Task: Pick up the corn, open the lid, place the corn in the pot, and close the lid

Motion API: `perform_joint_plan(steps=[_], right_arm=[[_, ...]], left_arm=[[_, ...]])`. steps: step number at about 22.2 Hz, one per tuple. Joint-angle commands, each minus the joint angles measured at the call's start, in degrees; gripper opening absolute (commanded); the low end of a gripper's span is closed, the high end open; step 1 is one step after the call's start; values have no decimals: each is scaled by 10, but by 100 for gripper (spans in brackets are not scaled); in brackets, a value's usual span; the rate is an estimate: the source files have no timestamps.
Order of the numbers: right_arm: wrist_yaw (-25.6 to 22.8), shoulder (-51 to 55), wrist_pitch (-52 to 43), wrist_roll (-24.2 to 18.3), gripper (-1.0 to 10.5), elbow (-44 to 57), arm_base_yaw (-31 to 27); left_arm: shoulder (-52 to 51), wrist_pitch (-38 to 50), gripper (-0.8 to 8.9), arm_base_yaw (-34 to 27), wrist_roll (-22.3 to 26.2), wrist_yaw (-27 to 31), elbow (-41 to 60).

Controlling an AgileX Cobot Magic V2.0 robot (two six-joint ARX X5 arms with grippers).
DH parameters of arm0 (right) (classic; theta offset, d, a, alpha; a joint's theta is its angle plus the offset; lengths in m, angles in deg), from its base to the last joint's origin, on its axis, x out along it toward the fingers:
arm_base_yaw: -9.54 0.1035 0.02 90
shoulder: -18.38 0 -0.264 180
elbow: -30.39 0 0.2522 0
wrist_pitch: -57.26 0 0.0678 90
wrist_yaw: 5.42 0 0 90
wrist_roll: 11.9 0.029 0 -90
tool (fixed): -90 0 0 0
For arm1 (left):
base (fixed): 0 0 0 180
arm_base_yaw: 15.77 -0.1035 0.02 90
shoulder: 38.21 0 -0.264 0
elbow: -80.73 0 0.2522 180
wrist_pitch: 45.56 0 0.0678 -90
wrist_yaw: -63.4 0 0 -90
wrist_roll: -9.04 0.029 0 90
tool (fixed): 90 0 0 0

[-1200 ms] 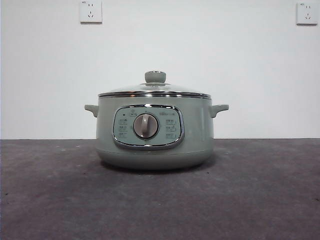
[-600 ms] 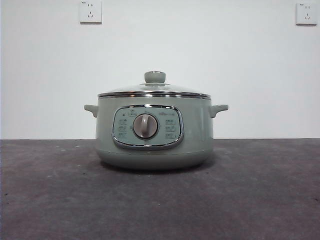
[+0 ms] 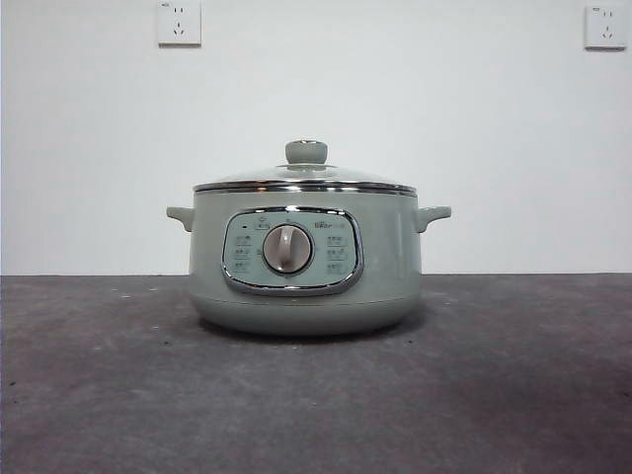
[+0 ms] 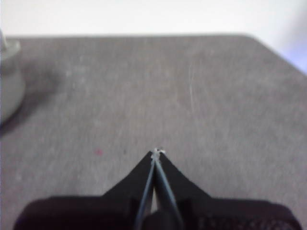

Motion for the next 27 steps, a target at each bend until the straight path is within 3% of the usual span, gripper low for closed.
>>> perform_joint_plan(steps=[1,10,13,27], right_arm=[[2,7,2,2,-1,22,-1],[4,29,-15,28,0,53,-1],[4,29,-102,28,0,81,-1],[4,28,-103,28,0,82,-1]], left_arm=[[0,1,-1,-1,-3,0,5],[0,0,-1,-1,-3,0,5],[0,1,-1,-1,-3,0,5],[0,0,-1,-1,-3,0,5]])
